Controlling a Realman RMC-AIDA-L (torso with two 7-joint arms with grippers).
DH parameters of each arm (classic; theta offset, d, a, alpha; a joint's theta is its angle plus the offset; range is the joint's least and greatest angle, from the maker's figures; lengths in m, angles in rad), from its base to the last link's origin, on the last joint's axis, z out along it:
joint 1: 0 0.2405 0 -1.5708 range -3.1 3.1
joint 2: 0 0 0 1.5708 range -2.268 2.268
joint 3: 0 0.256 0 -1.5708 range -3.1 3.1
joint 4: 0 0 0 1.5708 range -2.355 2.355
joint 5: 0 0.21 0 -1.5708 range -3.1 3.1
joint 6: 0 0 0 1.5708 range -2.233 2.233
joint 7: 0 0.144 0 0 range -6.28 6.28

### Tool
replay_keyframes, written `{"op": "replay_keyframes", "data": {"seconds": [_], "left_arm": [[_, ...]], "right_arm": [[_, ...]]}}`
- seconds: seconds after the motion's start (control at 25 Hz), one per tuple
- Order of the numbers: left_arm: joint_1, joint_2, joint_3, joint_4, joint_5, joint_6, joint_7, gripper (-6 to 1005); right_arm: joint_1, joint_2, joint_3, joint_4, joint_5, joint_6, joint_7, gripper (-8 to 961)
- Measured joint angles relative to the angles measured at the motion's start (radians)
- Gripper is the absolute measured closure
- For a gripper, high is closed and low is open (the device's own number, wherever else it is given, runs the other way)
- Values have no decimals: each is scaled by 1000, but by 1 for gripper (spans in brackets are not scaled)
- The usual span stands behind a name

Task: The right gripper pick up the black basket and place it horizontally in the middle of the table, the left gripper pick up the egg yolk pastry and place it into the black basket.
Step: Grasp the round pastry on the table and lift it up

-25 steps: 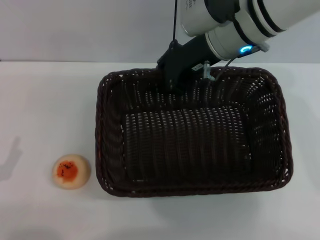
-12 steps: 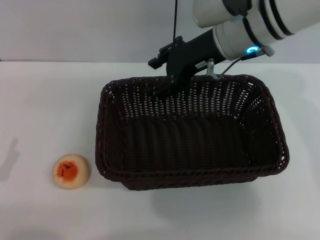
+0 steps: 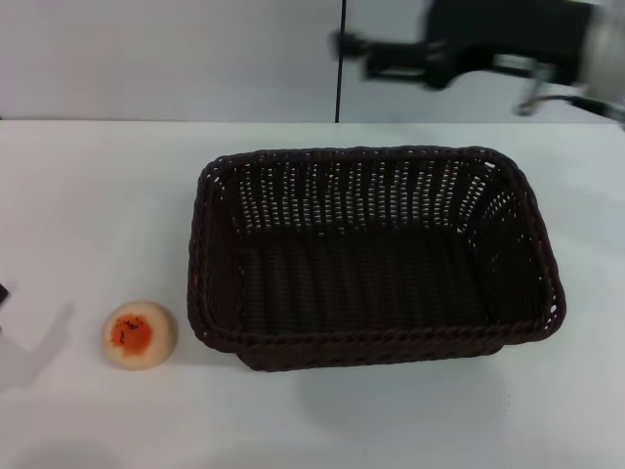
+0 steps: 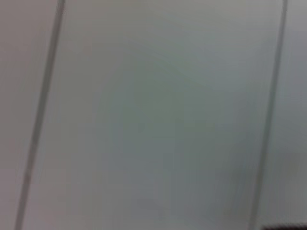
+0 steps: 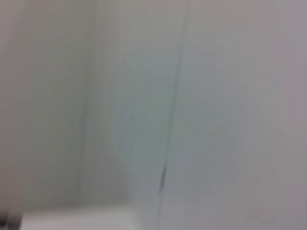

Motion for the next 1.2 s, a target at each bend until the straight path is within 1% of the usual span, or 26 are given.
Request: {"op": "replay_keyframes", "data": {"seconds": [0.12, 0.16, 0.24, 0.32, 0.44, 0.48, 0.52, 0.68, 0.72, 0.84, 0.88, 0.92, 0.96, 1.0, 1.08, 1.2], "left_arm": [[-5, -3, 80, 35, 0, -24, -9, 263], [-8, -4, 105, 38, -1, -34, -9, 264], [-13, -4, 159, 38, 0, -59, -11, 265], [-19, -5, 208, 38, 0, -89, -12, 266], [-30, -7, 261, 31, 0, -134, -8, 269], [-38, -9, 286, 28, 0, -145, -6, 269], [-38, -9, 286, 28, 0, -145, -6, 270], [-56, -10, 321, 26, -1, -156, -1, 273], [-56, -10, 321, 26, -1, -156, -1, 274], [-66, -10, 362, 12, 0, -176, -1, 276], [-75, -11, 388, -5, 0, -200, -1, 276], [-75, -11, 388, -5, 0, -200, -1, 277], [-83, -12, 414, -20, 0, -226, 0, 278], [-83, -12, 414, -20, 0, -226, 0, 278], [-91, -14, 451, -34, 0, -253, 0, 280], [-95, -14, 458, -41, 0, -264, 1, 282]], "right_arm": [[-144, 1, -43, 37, 334, 6, -252, 193], [-182, 2, -58, 63, 432, 6, -331, 193], [-236, 3, -80, 119, 593, -1, -458, 193], [-274, 4, -95, 191, 721, -31, -562, 193], [-299, 4, -106, 331, 895, -122, -681, 193], [-298, 4, -102, 417, 965, -180, -713, 193], [-298, 4, -102, 417, 965, -180, -713, 193], [-296, 3, -100, 499, 1021, -223, -747, 193], [-296, 3, -100, 499, 1021, -223, -747, 193], [-299, 4, -102, 521, 1041, -224, -773, 193], [-298, 5, -112, 552, 1087, -231, -802, 193], [-298, 5, -112, 552, 1087, -231, -802, 193], [-296, 6, -118, 568, 1113, -237, -814, 193], [-294, 6, -122, 586, 1137, -251, -823, 193], [-291, 5, -126, 632, 1189, -293, -833, 193], [-290, 4, -124, 649, 1200, -308, -835, 193]]}}
